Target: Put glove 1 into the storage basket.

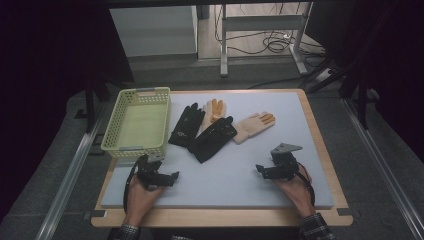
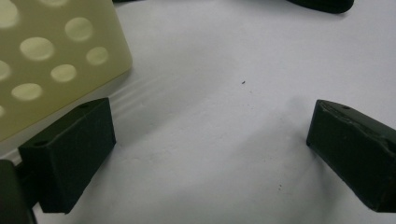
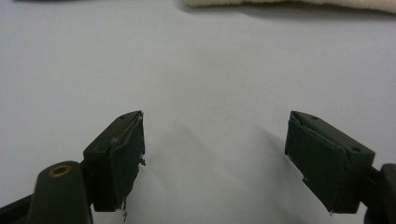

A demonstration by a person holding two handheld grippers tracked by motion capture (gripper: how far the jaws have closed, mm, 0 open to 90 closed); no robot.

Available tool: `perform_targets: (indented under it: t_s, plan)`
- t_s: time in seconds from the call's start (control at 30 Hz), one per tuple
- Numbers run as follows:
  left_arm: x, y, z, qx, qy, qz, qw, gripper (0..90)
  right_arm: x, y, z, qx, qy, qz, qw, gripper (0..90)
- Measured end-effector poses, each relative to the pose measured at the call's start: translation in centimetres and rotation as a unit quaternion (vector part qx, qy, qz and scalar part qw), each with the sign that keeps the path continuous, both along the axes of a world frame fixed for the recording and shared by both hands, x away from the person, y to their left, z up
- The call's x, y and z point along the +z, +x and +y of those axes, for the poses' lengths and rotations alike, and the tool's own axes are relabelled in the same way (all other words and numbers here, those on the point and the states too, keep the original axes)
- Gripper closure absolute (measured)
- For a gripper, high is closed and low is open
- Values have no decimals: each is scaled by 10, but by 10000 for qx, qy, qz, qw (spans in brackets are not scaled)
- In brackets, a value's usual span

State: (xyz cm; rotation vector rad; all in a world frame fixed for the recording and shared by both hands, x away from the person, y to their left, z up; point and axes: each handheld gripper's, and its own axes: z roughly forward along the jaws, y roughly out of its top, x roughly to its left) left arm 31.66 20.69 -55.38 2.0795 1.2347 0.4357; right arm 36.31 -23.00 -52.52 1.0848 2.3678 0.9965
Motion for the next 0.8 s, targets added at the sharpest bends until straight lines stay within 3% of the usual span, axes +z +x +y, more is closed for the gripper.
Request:
perform_targets:
  t_s: [0.13,0.23,0.47,0.8]
  plan:
    - [0,0,0,-1,0,0,10000,15,5,3,7,8,188,10,9998,198]
    - [0,0,0,-1,-1,0,10000,15,9,5,13,86,192,-26,9998,200]
    - [0,0,0,-1,-8,3,10000,15,17,21,41,446,177,33,9988,338]
    - [0,0,0,-1,-11,5,10000,14,21,36,81,677,288,107,9972,419]
